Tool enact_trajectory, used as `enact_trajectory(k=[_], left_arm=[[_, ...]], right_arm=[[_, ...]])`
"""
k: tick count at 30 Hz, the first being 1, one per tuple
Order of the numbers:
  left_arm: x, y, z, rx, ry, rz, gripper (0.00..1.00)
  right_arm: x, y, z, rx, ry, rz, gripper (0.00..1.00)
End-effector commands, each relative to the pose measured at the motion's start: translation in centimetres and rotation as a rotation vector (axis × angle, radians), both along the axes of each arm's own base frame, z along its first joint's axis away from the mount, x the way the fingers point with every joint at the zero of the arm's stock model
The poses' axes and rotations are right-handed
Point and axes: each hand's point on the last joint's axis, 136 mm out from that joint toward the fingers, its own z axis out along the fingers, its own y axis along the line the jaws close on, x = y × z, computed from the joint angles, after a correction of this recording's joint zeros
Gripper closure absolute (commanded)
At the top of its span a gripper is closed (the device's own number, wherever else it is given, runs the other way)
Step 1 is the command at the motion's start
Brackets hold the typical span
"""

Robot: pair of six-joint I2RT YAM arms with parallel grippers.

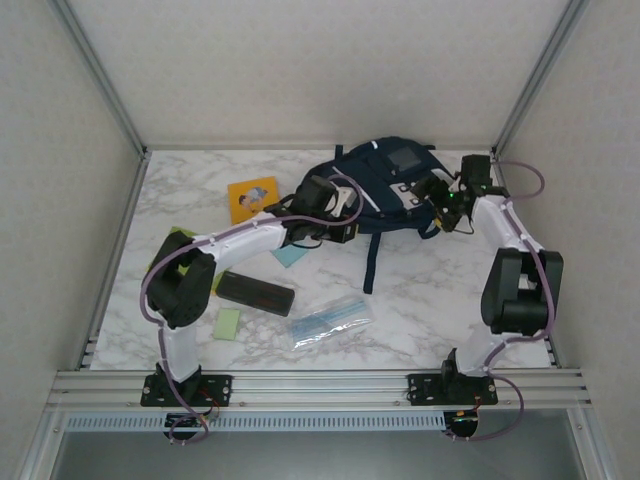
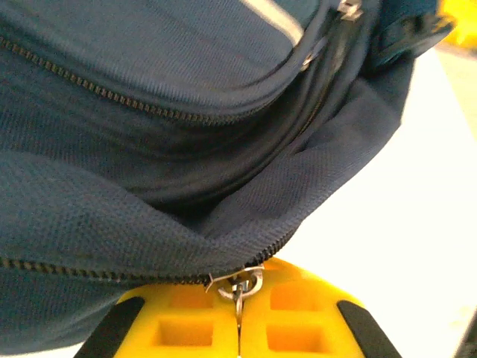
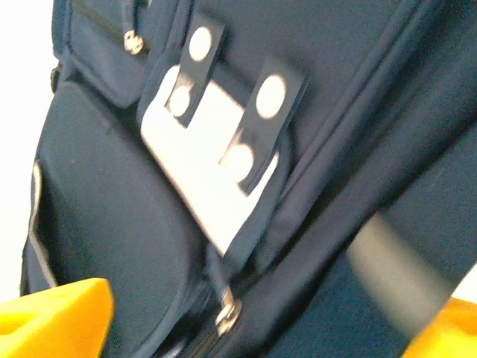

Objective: Pack the student bag

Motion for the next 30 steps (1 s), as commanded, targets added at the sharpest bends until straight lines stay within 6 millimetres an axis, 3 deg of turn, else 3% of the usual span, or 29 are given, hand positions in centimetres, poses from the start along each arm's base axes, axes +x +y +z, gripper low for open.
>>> enact_trajectory(k=[1,3,7,10,15,17,18,21,22,25,30], left_arm=[[-0.5,-3.5,2.4,-0.121,0.081,-0.027,1.00],[-0.5,-4.5,2.8,-0.132,0.081,-0.036,1.00],[-1.1,-6.1,2.9,-0.136,0.094,-0.062,1.00],[-2.0,-6.5,2.8,-0.145,0.121,-0.070,1.00],[-4.1,-6.5,3.4,-0.155,0.147,-0.082,1.00],[-4.9,-6.1,3.3,-0.156,0.162,-0.090,1.00],[-5.3,-5.9,3.3,-0.160,0.174,-0.094,1.00],[-6.1,-4.7,2.3,-0.132,0.212,-0.099,1.00],[-6.2,-3.8,1.6,-0.104,0.227,-0.091,1.00],[-5.1,-1.1,-0.2,-0.021,0.226,-0.044,1.00],[-1.2,6.5,-3.9,0.220,0.206,0.074,1.00]], right_arm=[[-3.7,1.7,1.8,0.121,0.003,0.002,0.05],[-5.4,2.5,1.8,0.174,0.012,-0.007,0.05],[-7.0,5.3,1.5,0.313,0.008,-0.025,0.05],[-7.0,8.1,0.7,0.405,0.015,-0.026,0.05],[-5.6,9.8,-2.1,0.446,0.027,-0.080,0.09],[-4.7,10.1,-2.7,0.449,0.013,-0.073,0.19],[-4.5,9.9,-3.4,0.425,0.026,-0.074,0.30],[-4.2,9.8,-4.2,0.388,0.028,-0.055,0.93],[-4.4,9.7,-4.5,0.370,0.035,-0.050,1.00],[-5.0,9.3,-4.4,0.301,0.027,-0.001,1.00],[-6.9,7.9,-3.4,0.016,-0.002,0.242,1.00]])
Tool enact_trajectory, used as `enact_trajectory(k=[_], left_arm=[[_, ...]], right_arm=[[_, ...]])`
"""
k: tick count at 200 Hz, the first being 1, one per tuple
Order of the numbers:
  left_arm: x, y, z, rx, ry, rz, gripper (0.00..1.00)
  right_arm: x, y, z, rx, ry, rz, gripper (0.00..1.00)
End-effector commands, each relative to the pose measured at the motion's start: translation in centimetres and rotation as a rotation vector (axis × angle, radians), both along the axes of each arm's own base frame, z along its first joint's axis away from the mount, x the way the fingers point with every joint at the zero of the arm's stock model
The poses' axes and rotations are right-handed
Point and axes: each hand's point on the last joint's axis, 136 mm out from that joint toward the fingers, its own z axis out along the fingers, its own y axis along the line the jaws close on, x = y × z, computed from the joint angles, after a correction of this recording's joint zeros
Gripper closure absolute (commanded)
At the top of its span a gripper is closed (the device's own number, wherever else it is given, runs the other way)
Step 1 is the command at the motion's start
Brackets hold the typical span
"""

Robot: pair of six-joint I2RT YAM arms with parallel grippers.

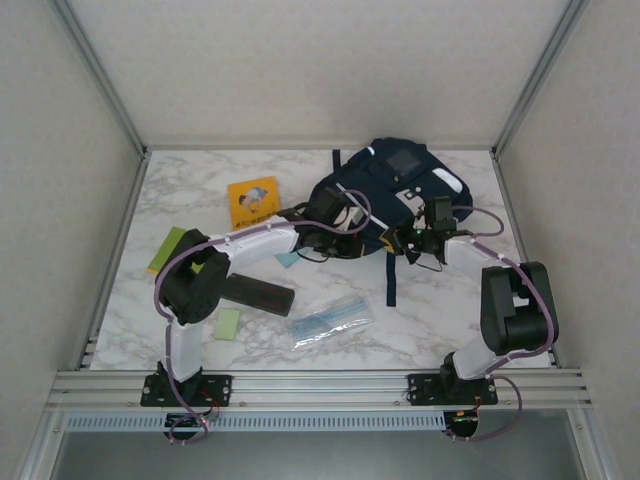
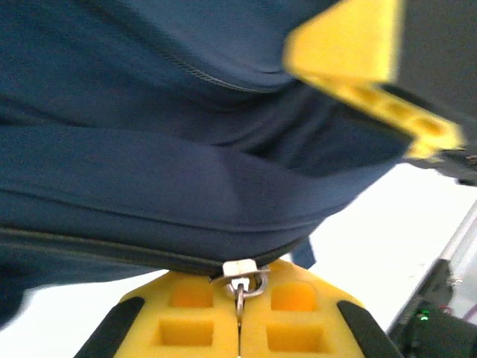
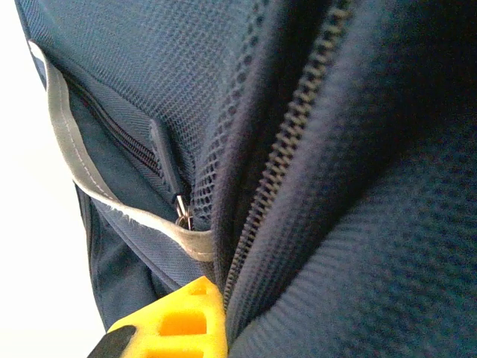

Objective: Pack the student bag

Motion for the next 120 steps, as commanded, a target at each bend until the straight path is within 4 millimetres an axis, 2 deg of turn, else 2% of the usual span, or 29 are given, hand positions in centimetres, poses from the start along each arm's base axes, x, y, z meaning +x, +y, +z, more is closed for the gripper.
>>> enact_trajectory(k=[1,34,45,53,65,85,120], left_arm=[[2.8,7.3,-0.1,0.175,-0.029,0.071,1.00],[6.7,14.7,-2.1,0.316,-0.052,0.212,1.00],[7.6,16.3,-2.4,0.325,-0.035,0.263,1.00],[8.0,16.8,-2.3,0.314,-0.027,0.284,1.00],[7.7,16.1,-1.9,0.279,-0.025,0.273,1.00],[5.9,13.0,-0.7,0.201,-0.019,0.196,1.00],[0.5,6.3,0.4,0.096,0.049,0.045,1.00]], right_arm=[[-0.6,-2.1,2.0,-0.265,-0.131,0.215,1.00],[-1.3,-3.7,2.5,-0.435,-0.158,0.391,1.00],[-1.0,-4.1,2.9,-0.447,-0.175,0.404,1.00],[-0.6,-4.5,3.1,-0.460,-0.187,0.404,1.00],[0.6,-5.5,3.3,-0.490,-0.204,0.384,1.00],[3.9,-7.5,3.4,-0.543,-0.211,0.314,1.00],[9.4,-8.0,3.6,-0.508,-0.164,0.244,1.00]])
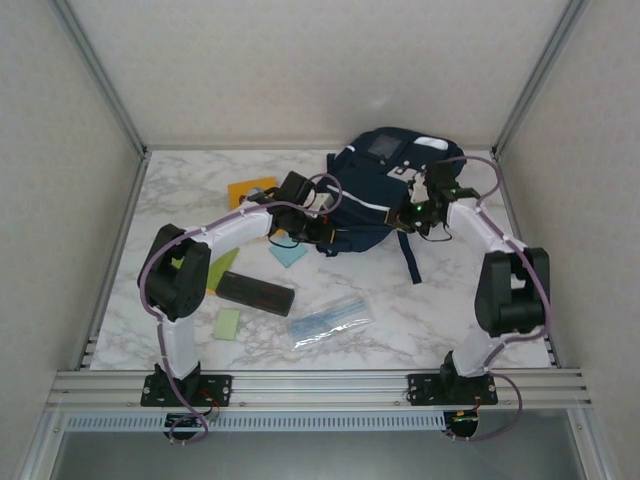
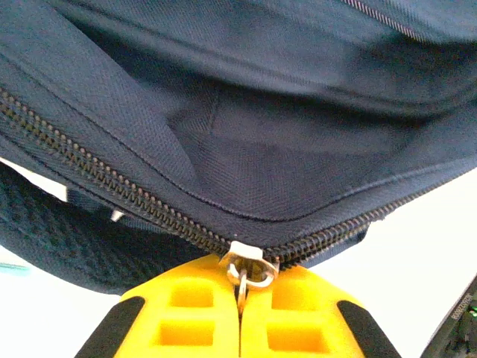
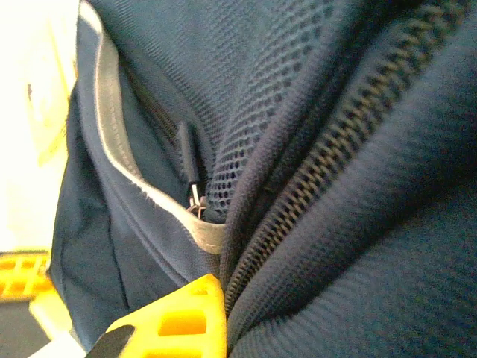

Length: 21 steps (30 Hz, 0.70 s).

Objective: Pack the student bag

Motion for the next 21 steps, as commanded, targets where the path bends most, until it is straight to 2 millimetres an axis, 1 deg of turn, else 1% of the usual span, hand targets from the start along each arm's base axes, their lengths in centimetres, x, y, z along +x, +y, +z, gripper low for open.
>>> enact_trajectory(k=[1,2,4,5,6,8,10,11,12,14,15,18,20,21], left_arm=[[-3.2,0.1,0.2,0.048,0.085,0.028,1.00],[-4.0,-1.1,0.5,0.029,0.101,0.011,1.00],[-5.0,-2.8,1.1,0.008,0.121,-0.008,1.00],[-5.0,-3.4,1.5,0.008,0.120,-0.006,1.00],[-4.9,-3.6,1.7,0.014,0.120,0.006,1.00],[-4.2,-4.0,2.1,0.032,0.124,0.037,1.00],[-3.6,-4.3,2.2,0.044,0.145,0.063,1.00],[-3.2,-4.5,2.1,0.058,0.161,0.085,1.00],[-3.0,-4.8,2.0,0.062,0.181,0.096,1.00],[-2.8,-5.1,1.9,0.073,0.217,0.116,1.00],[-2.7,-5.4,1.8,0.070,0.236,0.126,1.00],[-2.9,-6.1,1.6,0.059,0.273,0.147,1.00],[-3.1,-6.6,1.8,0.055,0.285,0.146,1.00],[-3.2,-6.9,1.9,0.052,0.284,0.141,1.00]], right_arm=[[5.9,-6.4,0.1,-0.196,-0.070,-0.132,1.00],[6.8,-6.5,0.3,-0.191,-0.057,-0.153,1.00],[7.9,-6.4,0.4,-0.175,-0.044,-0.182,1.00],[8.4,-6.3,0.5,-0.163,-0.034,-0.199,0.91],[8.5,-6.2,0.6,-0.148,-0.023,-0.214,0.79],[8.4,-5.1,0.9,-0.075,0.003,-0.218,0.45],[7.5,-4.3,1.1,-0.023,0.030,-0.223,0.25],[6.7,-4.0,1.1,-0.004,0.049,-0.228,0.17],[5.7,-3.7,1.1,0.010,0.067,-0.236,0.13],[3.9,-3.0,1.1,0.046,0.090,-0.246,0.10],[2.5,-2.3,1.0,0.084,0.113,-0.250,0.09],[-0.8,-0.5,0.6,0.155,0.151,-0.272,0.08],[-2.4,0.7,0.5,0.191,0.158,-0.288,0.08],[-2.8,1.0,0.6,0.202,0.156,-0.309,0.07]])
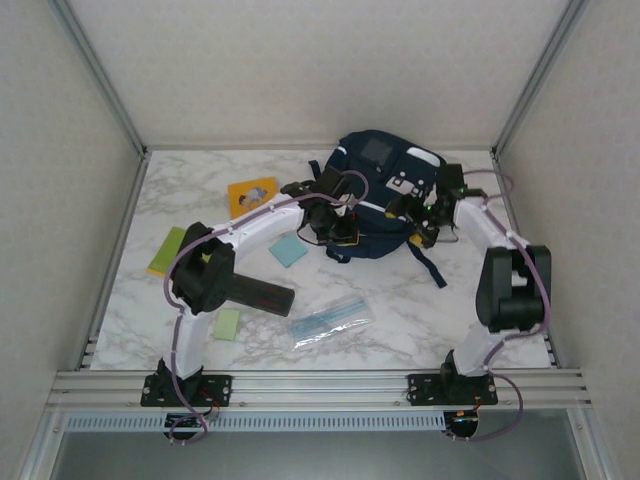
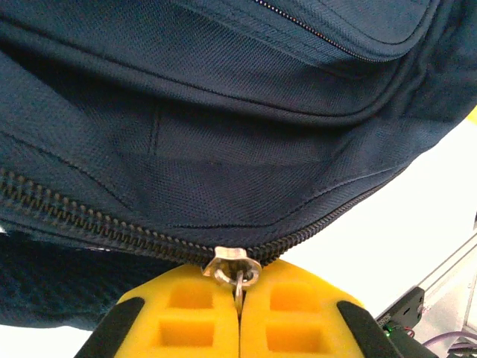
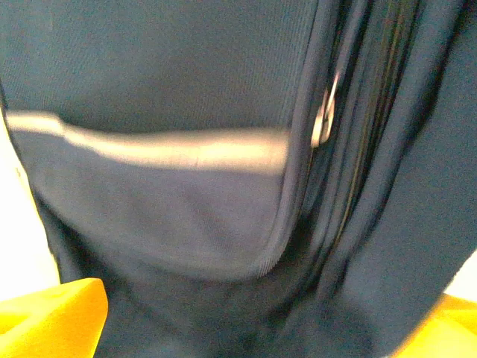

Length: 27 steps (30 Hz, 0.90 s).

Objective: Pack the student bag

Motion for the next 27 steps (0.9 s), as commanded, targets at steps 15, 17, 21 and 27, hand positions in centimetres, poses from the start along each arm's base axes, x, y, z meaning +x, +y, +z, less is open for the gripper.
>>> enact_trajectory(k=[15,17,21,27], left_arm=[[-5.3,-0.2,2.9,0.067,0.063,-0.121,1.00],[-5.8,1.8,2.5,0.147,0.049,-0.164,1.00],[-5.4,6.5,1.4,0.329,0.033,-0.221,1.00],[-1.2,13.2,1.3,0.578,-0.054,-0.203,1.00]], right_arm=[[-0.3,3.7,-3.4,0.104,-0.018,-0.223,0.97],[-0.5,3.3,-3.1,0.030,-0.041,-0.136,1.00],[-1.8,1.3,-2.3,-0.213,-0.078,0.114,1.00],[-3.4,-2.6,-2.1,-0.513,-0.069,0.339,1.00]])
